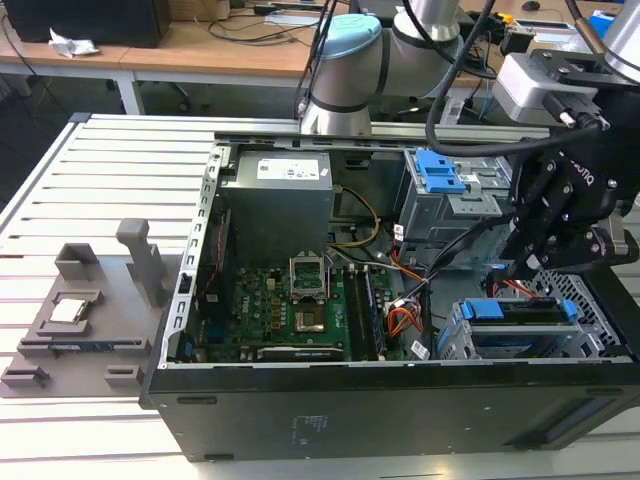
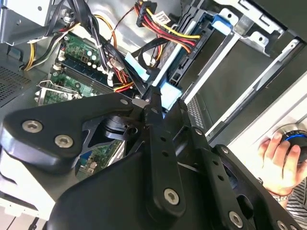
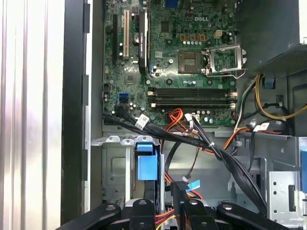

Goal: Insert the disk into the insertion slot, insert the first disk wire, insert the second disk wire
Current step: 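Insert the second disk wire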

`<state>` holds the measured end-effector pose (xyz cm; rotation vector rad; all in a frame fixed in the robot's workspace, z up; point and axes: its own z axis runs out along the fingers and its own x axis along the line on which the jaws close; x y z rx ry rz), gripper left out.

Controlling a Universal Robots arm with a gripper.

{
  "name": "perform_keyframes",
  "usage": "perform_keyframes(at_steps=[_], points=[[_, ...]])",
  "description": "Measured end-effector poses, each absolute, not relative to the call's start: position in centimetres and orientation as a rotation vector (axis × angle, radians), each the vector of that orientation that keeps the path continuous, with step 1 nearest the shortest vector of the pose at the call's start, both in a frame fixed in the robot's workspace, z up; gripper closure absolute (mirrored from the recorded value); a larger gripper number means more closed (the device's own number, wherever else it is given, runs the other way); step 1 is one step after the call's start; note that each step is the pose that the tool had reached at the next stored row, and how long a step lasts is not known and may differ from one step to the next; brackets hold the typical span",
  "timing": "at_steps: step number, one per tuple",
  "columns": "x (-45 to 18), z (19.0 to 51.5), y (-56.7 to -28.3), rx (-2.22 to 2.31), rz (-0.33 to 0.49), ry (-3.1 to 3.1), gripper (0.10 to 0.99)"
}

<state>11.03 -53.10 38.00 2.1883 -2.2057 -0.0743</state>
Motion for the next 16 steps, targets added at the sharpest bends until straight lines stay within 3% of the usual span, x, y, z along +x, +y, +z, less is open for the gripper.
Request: perform_keyframes(at_steps=[9,16], points=[[10.9,37.7,-53.1,2.189,-0.075,-2.206,0.784],[10.9,36.6,-51.5,2.263,-0.069,-2.123,0.784]])
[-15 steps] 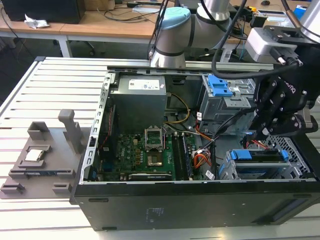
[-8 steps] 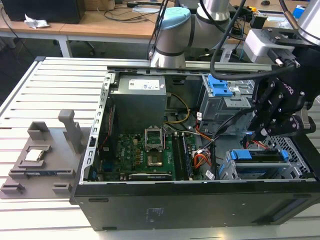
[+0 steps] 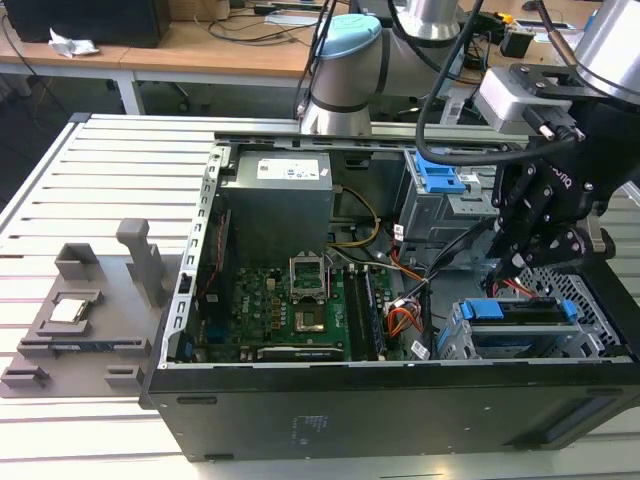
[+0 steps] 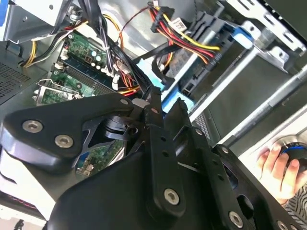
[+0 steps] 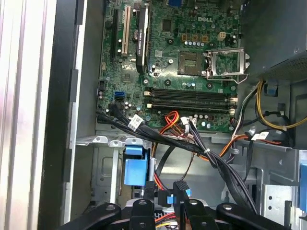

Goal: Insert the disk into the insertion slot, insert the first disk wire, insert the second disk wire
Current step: 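Insert the second disk wire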

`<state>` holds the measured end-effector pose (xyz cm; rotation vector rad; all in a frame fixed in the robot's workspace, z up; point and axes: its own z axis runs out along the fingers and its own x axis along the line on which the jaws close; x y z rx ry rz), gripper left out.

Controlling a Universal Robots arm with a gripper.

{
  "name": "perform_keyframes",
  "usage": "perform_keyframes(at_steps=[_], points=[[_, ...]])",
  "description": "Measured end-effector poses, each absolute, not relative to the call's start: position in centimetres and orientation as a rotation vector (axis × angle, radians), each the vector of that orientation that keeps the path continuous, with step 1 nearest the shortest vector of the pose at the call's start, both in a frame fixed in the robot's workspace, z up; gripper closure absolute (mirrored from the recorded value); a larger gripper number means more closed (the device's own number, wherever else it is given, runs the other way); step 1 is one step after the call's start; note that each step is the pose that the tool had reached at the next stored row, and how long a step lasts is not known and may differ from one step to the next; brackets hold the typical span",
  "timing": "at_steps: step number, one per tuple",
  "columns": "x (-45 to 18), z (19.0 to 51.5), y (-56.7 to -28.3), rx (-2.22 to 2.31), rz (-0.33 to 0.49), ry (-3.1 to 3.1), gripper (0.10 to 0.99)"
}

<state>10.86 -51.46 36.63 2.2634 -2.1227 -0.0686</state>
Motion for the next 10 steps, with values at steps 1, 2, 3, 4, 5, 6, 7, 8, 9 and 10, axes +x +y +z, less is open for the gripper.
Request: perform_keyframes(at_steps=[1,2,3,4,5,6,7,8,9,10], points=[[10.9,36.5,-51.3,2.267,-0.067,-2.117,0.784],[10.9,36.4,-51.1,2.272,-0.062,-2.107,0.784],[10.9,36.3,-50.9,2.275,-0.058,-2.1,0.784],[10.9,36.2,-50.8,2.277,-0.054,-2.093,0.784],[10.9,36.0,-50.5,2.28,-0.046,-2.082,0.784],[10.9,35.9,-50.2,2.283,-0.031,-2.065,0.784],[10.9,35.8,-50.0,2.286,-0.017,-2.047,0.784],[10.9,35.7,-49.9,2.287,-0.002,-2.029,0.784],[10.9,35.6,-49.8,2.286,0.014,-2.013,0.784],[10.9,35.6,-49.6,2.285,0.023,-2.004,0.784]])
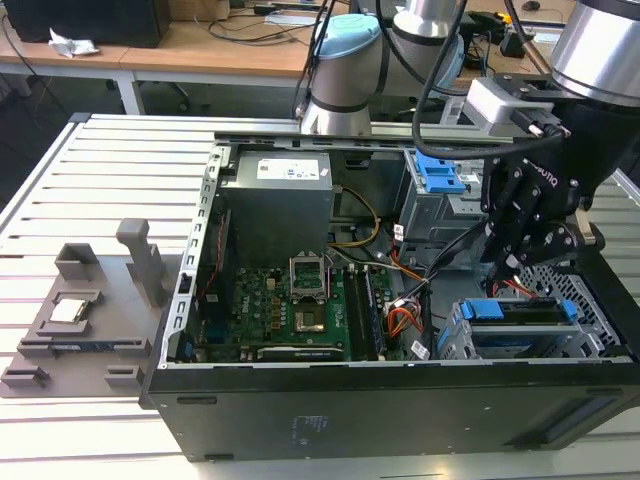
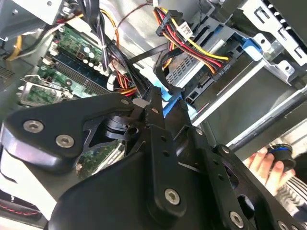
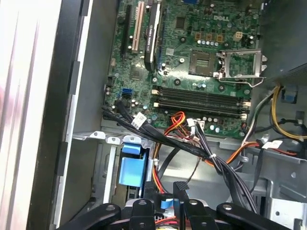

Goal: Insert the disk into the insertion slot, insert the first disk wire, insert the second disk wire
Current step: 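Insert the second disk wire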

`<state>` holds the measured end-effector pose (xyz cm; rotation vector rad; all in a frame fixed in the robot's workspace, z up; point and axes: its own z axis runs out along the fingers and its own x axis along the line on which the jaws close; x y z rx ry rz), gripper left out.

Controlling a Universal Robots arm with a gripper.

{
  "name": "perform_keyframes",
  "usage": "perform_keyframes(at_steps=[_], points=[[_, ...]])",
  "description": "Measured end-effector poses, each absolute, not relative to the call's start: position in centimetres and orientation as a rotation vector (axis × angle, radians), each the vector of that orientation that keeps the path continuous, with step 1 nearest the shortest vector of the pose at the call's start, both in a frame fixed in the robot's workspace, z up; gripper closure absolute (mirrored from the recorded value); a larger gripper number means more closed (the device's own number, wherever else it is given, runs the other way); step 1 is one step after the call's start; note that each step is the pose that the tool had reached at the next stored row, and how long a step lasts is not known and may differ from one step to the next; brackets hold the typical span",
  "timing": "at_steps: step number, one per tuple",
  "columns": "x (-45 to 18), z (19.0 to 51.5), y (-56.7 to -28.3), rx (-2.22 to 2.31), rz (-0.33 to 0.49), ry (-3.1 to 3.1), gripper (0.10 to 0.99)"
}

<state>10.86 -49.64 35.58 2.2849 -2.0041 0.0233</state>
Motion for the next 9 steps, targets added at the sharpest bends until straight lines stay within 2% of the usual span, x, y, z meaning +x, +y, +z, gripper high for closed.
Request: perform_keyframes(at_steps=[5,9], points=[[10.9,35.4,-48.8,2.278,0.054,-1.977,0.784],[10.9,35.2,-47.6,2.224,0.141,-1.931,0.784]])
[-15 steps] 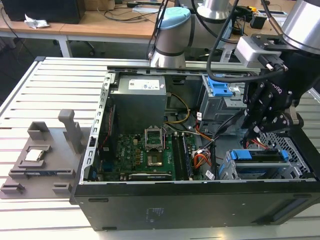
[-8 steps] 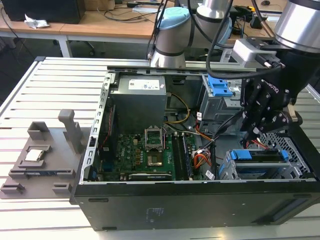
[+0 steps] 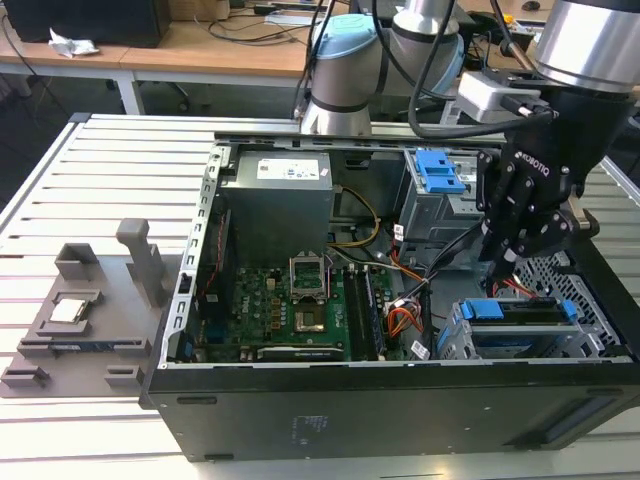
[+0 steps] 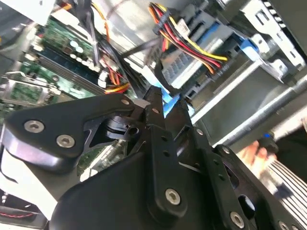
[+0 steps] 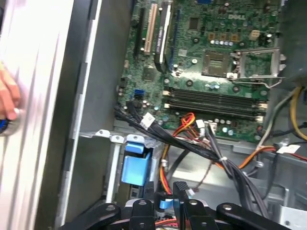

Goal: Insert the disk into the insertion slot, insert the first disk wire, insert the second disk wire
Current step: 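Insert the second disk wire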

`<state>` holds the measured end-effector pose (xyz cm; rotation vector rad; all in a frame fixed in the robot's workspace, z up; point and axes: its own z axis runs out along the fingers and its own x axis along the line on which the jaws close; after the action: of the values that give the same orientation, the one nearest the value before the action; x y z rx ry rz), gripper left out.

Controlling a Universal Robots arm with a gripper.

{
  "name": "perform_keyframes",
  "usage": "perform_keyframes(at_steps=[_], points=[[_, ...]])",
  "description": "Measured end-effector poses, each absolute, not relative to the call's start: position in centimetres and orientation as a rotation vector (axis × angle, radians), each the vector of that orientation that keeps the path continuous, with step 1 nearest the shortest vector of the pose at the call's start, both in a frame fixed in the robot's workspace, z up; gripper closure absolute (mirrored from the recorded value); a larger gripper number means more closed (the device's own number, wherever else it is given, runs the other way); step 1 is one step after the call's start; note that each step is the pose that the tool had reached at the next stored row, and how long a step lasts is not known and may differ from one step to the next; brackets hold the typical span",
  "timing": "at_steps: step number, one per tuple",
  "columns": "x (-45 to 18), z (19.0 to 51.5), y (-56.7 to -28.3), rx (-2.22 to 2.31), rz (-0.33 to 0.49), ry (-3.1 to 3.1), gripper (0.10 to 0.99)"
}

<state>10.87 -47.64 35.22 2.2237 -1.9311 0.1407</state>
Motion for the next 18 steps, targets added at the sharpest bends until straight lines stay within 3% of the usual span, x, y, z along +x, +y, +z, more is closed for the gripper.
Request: perform_keyframes(at_steps=[10,11,13,18], points=[[10.88,34.58,-47.25,2.2,0.175,-1.912,0.784],[10.89,34.58,-47.25,2.2,0.176,-1.912,0.804],[10.89,34.58,-47.25,2.2,0.176,-1.911,0.929],[10.89,34.58,-47.25,2.198,0.178,-1.91,0.941]])
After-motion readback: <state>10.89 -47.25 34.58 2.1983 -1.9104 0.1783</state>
